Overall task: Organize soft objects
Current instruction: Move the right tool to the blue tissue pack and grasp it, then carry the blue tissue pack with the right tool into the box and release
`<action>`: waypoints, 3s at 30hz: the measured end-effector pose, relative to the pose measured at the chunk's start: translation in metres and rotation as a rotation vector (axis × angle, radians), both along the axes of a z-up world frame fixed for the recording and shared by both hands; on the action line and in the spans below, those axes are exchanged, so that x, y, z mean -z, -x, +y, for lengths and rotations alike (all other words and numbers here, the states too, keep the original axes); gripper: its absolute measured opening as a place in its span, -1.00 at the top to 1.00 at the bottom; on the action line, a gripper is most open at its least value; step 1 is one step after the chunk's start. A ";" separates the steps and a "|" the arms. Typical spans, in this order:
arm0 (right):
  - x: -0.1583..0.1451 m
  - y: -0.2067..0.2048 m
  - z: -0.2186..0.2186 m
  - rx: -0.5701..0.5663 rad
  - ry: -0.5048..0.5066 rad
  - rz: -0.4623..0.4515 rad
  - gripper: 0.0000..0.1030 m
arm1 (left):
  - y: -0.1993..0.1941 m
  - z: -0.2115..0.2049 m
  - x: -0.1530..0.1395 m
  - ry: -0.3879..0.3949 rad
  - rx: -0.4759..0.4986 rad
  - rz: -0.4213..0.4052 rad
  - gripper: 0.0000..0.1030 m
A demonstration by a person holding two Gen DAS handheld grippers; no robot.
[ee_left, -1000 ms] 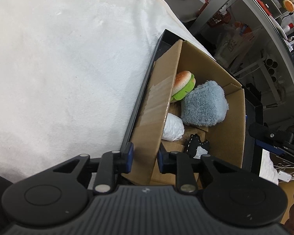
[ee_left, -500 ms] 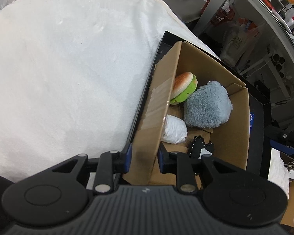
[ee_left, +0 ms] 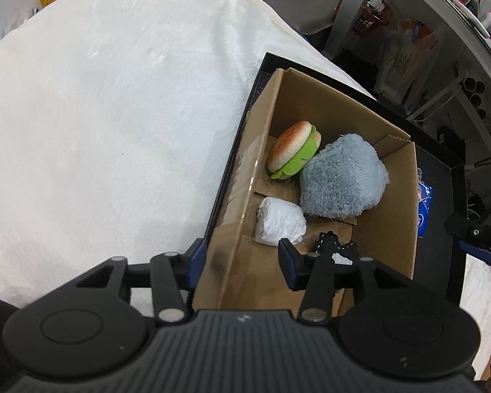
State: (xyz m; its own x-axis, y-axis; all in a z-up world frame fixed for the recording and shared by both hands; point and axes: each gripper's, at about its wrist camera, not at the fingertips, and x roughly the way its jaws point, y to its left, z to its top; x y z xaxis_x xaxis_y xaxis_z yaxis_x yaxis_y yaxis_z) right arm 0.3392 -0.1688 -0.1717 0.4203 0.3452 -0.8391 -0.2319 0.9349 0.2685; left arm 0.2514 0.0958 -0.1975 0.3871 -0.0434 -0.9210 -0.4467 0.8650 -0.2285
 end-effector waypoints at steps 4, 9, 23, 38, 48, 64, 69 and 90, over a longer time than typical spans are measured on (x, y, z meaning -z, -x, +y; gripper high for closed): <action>0.010 -0.005 -0.005 -0.006 0.001 -0.002 -0.37 | -0.006 -0.005 0.001 -0.026 0.003 0.014 -0.02; 0.026 -0.011 -0.010 -0.016 0.019 -0.019 -0.51 | -0.012 -0.010 0.002 -0.060 -0.001 0.031 -0.06; 0.060 -0.028 -0.009 -0.035 0.059 -0.103 -0.53 | -0.032 -0.033 0.005 -0.156 0.011 0.079 -0.20; 0.085 -0.030 0.006 -0.109 0.184 -0.120 0.02 | -0.035 -0.039 0.013 -0.193 -0.007 0.118 -0.23; 0.069 -0.020 -0.006 -0.076 0.159 -0.097 0.03 | -0.029 -0.034 0.010 -0.173 -0.010 0.102 -0.23; 0.026 -0.002 -0.013 -0.016 0.084 -0.095 0.03 | -0.004 -0.020 -0.004 -0.096 0.007 0.034 -0.23; 0.014 0.007 -0.007 -0.022 0.083 -0.107 0.03 | 0.004 -0.011 -0.008 -0.069 0.000 0.012 -0.23; -0.032 0.039 0.030 -0.079 0.102 -0.162 0.03 | 0.026 0.014 -0.003 0.044 -0.012 -0.056 -0.16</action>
